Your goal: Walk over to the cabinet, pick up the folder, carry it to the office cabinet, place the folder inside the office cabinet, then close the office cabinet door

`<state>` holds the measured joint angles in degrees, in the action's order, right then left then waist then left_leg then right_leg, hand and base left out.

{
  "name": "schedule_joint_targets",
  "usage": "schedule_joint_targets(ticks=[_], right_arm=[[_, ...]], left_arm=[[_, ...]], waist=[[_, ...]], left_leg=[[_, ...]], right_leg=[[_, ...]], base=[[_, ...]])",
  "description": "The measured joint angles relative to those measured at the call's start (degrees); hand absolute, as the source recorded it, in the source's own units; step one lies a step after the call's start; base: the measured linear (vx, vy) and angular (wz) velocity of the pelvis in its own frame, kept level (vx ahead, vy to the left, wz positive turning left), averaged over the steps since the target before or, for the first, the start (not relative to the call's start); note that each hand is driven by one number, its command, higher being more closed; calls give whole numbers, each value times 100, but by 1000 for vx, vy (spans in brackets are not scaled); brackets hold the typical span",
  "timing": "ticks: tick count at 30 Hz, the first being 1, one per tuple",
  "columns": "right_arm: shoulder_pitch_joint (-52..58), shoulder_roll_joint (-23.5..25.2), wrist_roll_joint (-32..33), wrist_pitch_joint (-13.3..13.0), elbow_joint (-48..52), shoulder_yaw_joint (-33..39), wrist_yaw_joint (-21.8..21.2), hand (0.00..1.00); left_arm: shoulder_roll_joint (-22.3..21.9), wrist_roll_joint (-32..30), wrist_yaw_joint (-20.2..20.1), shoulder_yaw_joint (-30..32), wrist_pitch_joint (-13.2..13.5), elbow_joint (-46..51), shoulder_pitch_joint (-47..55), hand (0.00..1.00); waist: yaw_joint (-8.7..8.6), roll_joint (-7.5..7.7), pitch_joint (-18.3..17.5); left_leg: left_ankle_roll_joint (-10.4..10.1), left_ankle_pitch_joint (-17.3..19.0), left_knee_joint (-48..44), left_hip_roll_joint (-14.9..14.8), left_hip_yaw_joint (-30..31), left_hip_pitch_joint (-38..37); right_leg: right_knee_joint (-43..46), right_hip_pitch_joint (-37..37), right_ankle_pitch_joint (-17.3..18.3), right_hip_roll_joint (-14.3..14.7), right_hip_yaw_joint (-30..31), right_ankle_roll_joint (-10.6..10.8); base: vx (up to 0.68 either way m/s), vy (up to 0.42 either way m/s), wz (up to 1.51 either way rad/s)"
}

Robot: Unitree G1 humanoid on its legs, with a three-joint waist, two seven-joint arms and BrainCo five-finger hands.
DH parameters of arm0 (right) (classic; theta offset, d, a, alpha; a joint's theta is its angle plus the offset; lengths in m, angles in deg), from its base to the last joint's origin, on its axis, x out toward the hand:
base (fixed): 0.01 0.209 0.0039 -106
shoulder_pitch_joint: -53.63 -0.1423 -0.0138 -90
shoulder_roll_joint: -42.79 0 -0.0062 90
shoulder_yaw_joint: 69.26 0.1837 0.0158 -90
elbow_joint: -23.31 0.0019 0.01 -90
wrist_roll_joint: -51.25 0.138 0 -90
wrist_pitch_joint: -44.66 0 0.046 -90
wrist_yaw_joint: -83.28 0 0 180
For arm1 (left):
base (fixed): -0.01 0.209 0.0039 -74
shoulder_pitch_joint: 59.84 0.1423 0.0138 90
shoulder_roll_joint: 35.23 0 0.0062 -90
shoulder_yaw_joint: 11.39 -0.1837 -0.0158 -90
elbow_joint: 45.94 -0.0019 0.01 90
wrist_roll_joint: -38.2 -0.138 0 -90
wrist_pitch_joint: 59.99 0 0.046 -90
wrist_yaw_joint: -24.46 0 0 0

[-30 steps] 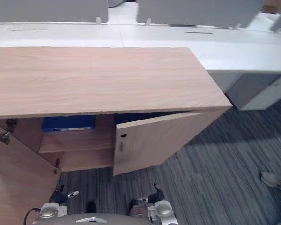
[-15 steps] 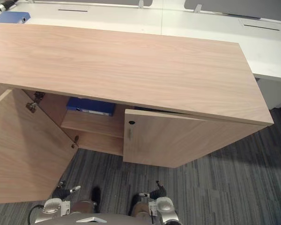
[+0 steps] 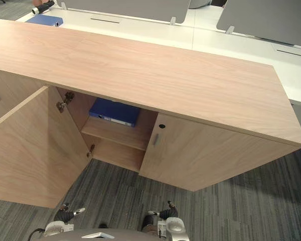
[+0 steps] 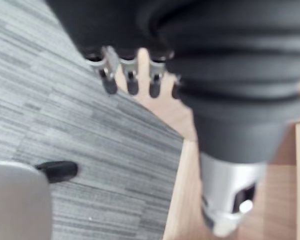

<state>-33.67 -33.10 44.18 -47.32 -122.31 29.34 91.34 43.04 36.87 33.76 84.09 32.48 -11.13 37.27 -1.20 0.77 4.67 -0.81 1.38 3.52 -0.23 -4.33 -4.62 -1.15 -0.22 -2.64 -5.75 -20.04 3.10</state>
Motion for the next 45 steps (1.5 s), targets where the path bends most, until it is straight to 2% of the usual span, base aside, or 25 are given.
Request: schedule_joint_targets(ticks=[4, 8, 11, 15, 19, 25, 31, 33, 38, 45], right_arm=[[-111, -25, 2, 9, -189, 80, 5, 0], [-135, -104, 2, 79, -303, 109, 9, 0], [-186, -110, 1, 93, -339, 111, 9, 0], [-186, -174, -1, 95, -370, 78, 4, 0], [-181, -387, 0, 94, -377, 42, 3, 0], [-175, -449, 0, 93, -378, -73, 3, 0], [-179, -521, 4, 64, -377, -170, 2, 0], [-180, -539, 5, 54, -365, -173, -1, 0], [-91, -555, 7, 54, -362, -181, -7, 0], [-56, -563, 4, 57, -358, -175, -44, 0]], left_arm=[[-19, 150, 41, 307, 0, -35, 24, 0], [-16, 490, 111, 880, 0, -39, 82, 0], [155, 581, 190, 1376, 0, -33, 80, 0], [652, 629, 277, 1869, 5, 64, -40, 0], [1238, 770, 309, 2638, 18, 63, -191, 0], [1798, 902, 305, 3104, 19, 54, -266, 0], [2530, 894, 288, 3119, 50, 65, -586, 0], [2710, 875, 264, 2804, 64, 235, -630, 0], [2744, 845, 148, 2262, 202, 510, -830, 0], [2740, 727, 20, 1797, 219, 721, -868, 0]], waist=[[1, 5, 7], [83, 28, -3], [85, 55, -9], [125, 82, -11], [156, 120, -16], [281, 178, -52], [353, 234, -88], [376, 234, -88], [400, 232, -88], [358, 232, -87]], left_leg=[[-27, -107, 95, -63, 223, -46], [-41, -166, 132, -87, 345, -52], [-54, -202, 136, -99, 451, -49], [-81, -232, 139, -117, 538, -18], [-115, -207, 139, -115, 576, 6], [-97, -182, 138, -125, 581, 8], [-107, -171, 136, -133, 635, 18], [-106, -173, 136, -132, 645, 20], [-105, -178, 138, -139, 724, 30], [-108, -176, 138, -154, 607, 30]], right_leg=[[1, -98, 16, 50, -197, -44], [15, -162, 37, 66, -297, -73], [24, -197, 78, 81, -332, -107], [27, -205, 132, 114, -294, -51], [16, -206, 157, 129, -210, -36], [21, -205, 134, 167, -132, -54], [37, -231, 149, 183, 105, -78], [37, -231, 153, 181, 109, -81], [69, -229, 196, 185, 96, -106], [66, -195, 213, 199, 193, -129]], base=[[-60, -52, 26], [-66, -23, 15], [-51, -14, 14], [-40, -10, 12], [-3, 5, 6], [41, 7, 1], [27, 13, 11], [-17, 2, 1], [-40, -5, 5], [-12, 3, -5]])
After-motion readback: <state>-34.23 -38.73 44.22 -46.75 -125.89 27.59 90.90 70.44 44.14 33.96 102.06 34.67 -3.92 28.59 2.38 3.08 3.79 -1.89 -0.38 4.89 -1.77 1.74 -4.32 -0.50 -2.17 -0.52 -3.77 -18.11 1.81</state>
